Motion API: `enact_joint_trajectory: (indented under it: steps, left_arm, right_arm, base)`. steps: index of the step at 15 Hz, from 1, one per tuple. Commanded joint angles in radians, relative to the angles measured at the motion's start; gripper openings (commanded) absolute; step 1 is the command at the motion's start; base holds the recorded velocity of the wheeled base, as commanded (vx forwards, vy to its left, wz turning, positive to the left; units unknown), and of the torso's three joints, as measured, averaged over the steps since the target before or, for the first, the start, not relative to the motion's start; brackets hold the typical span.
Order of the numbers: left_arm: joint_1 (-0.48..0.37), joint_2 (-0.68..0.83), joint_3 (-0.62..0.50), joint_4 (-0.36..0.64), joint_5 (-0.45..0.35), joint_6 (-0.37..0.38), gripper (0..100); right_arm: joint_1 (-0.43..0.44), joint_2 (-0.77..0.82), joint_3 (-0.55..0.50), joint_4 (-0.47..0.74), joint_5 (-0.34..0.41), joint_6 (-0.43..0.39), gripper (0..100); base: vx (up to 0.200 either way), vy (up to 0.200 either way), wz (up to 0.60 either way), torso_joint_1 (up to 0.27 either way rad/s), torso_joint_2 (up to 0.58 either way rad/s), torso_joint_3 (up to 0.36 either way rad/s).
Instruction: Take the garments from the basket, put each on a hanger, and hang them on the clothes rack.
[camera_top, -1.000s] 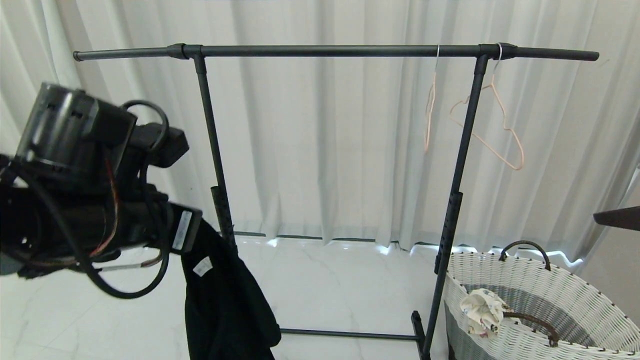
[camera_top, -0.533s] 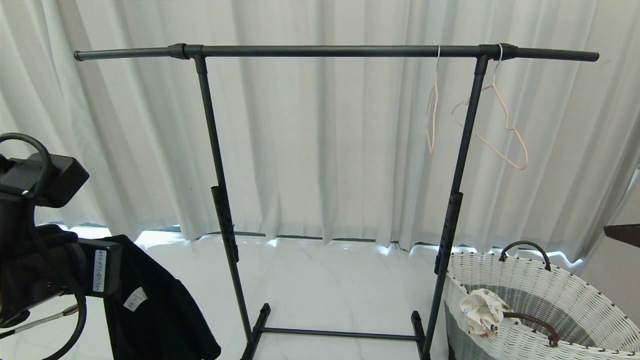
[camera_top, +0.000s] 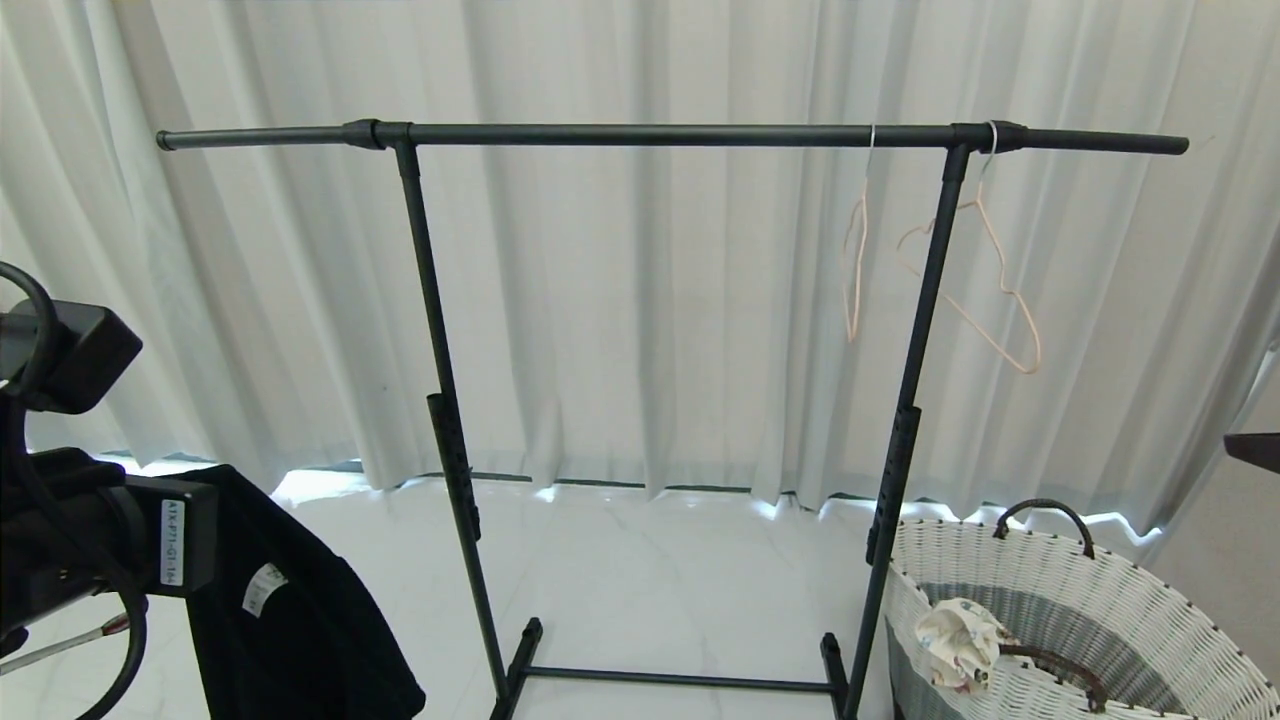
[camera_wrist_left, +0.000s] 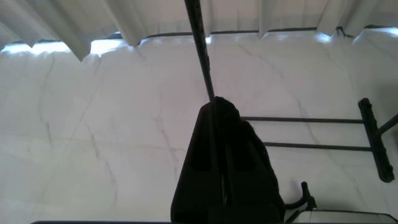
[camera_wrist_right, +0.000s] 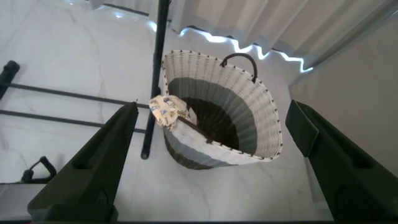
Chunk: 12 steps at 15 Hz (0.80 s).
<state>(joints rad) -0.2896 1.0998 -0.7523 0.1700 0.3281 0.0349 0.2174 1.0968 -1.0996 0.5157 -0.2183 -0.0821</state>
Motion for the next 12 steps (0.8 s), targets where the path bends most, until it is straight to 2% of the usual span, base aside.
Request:
enact_joint_trajectory:
  steps: [1,12]
  left_arm:
    - [0.001,-0.005,0.002,0.0,0.0,0.0,0]
    - [0.0,-0.015,0.004,0.0,-0.001,0.002,0]
  right_arm:
    - [-0.003,0.003,0.0,0.0,0.002,0.001,100]
    - [-0.004,0.017,0.001,-0.013,0.004,0.047,100]
  base:
    - [0.0,0.0,0.0,0.173,-0.45,-0.271]
    - [0.0,0.0,0.0,0.203,-0.48,-0.277]
